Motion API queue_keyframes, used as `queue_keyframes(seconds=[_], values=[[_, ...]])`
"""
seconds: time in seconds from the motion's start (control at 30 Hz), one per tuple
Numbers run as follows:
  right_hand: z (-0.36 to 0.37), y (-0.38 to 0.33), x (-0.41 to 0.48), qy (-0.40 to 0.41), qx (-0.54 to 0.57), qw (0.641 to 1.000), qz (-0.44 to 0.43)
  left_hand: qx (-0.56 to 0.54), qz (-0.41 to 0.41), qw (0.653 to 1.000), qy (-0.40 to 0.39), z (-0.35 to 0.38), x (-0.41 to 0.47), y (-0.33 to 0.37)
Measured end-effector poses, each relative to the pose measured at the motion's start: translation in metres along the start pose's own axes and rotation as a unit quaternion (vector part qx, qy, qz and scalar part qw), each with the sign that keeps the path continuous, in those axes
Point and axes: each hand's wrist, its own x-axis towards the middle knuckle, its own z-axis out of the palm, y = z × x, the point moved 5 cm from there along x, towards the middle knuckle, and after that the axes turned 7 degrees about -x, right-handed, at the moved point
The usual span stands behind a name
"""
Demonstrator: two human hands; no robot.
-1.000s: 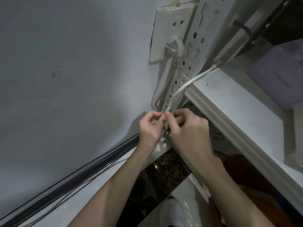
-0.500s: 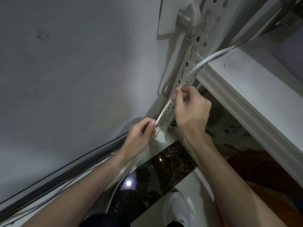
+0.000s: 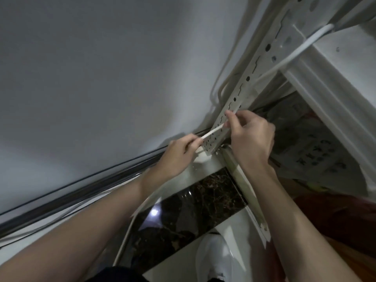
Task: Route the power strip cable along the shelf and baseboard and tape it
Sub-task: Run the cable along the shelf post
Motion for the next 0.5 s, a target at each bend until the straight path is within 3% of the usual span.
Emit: queue_keyframes(seconds=[0.1, 0.23, 0.33, 0.43, 0.5], values=[[0.009, 0.009, -0.012, 0.028, 0.058, 0.997, 0.031, 0.002, 0.020, 1.000, 0.024, -0.004, -0.013, -0.018], [0.024, 0.024, -0.026, 0.037, 0.085, 0.994, 0.050, 0.064, 0.039, 0.997, -0.001, 0.017, 0.007, -0.005], [0.024, 0.034, -0.018, 0.039, 0.097, 0.988, 0.114, 0.053, 0.077, 0.996, 0.015, 0.022, 0.018, -0.002], [0.031, 0.043, -0.020, -0.003, 0.094, 0.983, 0.156, 0.008, 0.064, 0.998, 0.021, 0.024, 0.019, -0.003], [0.042, 0.044, -0.025, -0.043, 0.064, 0.987, 0.139, -0.028, 0.029, 0.999, 0.021, 0.023, 0.016, -0.009]])
